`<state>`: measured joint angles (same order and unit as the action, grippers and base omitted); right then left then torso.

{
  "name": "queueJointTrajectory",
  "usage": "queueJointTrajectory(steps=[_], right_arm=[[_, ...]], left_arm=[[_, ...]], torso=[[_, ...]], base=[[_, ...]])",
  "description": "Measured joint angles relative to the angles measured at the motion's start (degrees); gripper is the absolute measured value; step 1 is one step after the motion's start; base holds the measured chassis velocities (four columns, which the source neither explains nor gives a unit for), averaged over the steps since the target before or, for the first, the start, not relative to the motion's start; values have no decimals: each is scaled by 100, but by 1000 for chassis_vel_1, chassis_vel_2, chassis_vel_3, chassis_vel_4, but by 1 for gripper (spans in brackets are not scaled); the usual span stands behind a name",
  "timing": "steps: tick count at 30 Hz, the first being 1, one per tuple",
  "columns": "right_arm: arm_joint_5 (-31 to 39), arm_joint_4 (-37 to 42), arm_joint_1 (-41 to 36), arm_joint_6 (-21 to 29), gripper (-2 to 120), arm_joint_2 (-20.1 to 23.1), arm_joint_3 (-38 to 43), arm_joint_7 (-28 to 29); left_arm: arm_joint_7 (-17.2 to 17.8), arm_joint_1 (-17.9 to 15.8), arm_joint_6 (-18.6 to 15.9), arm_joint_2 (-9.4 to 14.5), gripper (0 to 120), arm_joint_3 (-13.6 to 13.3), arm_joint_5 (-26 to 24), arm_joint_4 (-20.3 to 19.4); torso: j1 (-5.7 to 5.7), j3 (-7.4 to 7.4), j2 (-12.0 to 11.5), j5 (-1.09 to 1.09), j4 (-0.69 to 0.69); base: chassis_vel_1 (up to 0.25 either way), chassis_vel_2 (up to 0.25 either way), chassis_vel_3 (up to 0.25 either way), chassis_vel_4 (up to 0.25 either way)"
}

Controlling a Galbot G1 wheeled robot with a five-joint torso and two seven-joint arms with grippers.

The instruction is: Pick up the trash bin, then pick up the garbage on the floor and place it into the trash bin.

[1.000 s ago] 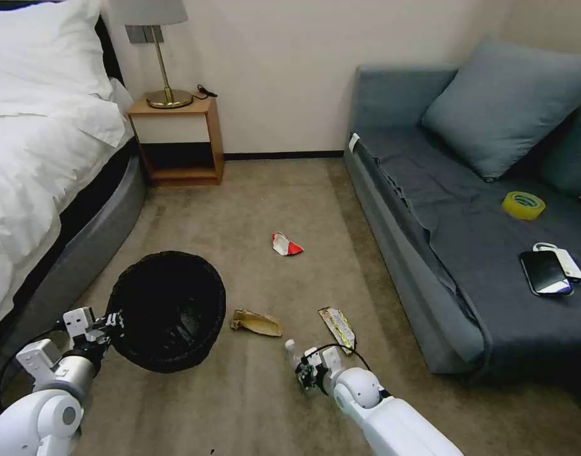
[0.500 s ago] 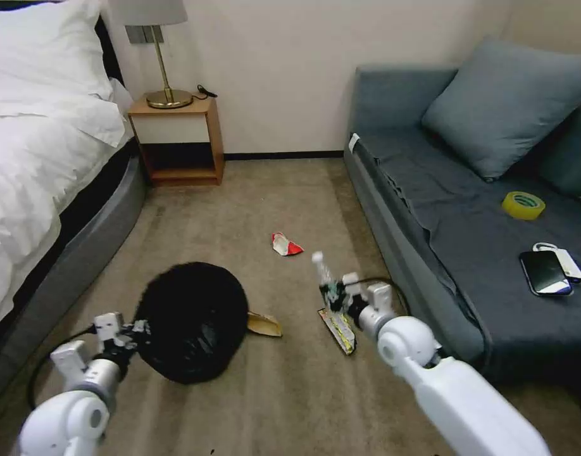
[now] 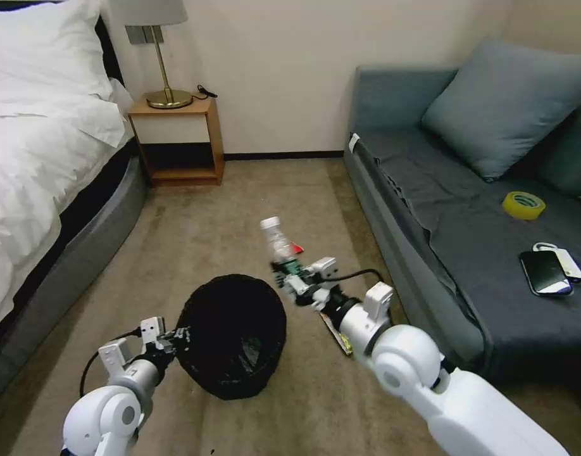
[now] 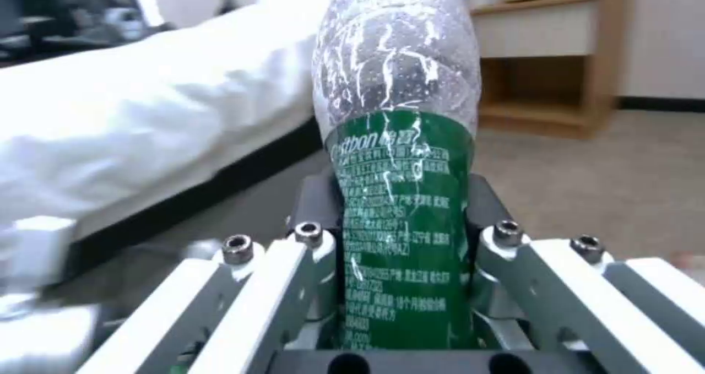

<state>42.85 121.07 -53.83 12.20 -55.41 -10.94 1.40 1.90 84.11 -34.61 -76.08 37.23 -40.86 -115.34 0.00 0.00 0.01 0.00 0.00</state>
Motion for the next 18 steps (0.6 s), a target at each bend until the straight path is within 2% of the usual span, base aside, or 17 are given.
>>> queueJointTrajectory(steps=[4,8,16,17,18], right_arm=[[-149,-41,94,-58,21,-102,-398,-207],[-321,-175,96,-67,21,-184,-608,-276],[-657,-434,-83,-77,22,-243,-669,-406],[-715,-515,-125,-92,26,-258,-664,-444],[-715,-515,-125,-92,26,-258,-664,-444]], left_arm=[[23,-67,-96,-71,4,-238,-123,-22],[39,-71,-116,-123,4,-316,-172,-74],[26,-13,-133,-135,4,-233,-242,-116],[1,2,-131,-122,4,-184,-254,-110],[1,2,-131,-122,4,-184,-254,-110]], torso=[[0,0,0,0,0],[0,0,0,0,0],[0,0,0,0,0],[0,0,0,0,0],[0,0,0,0,0]], base=[[0,0,0,0],[0,0,0,0],[0,0,0,0],[0,0,0,0],[0,0,0,0]])
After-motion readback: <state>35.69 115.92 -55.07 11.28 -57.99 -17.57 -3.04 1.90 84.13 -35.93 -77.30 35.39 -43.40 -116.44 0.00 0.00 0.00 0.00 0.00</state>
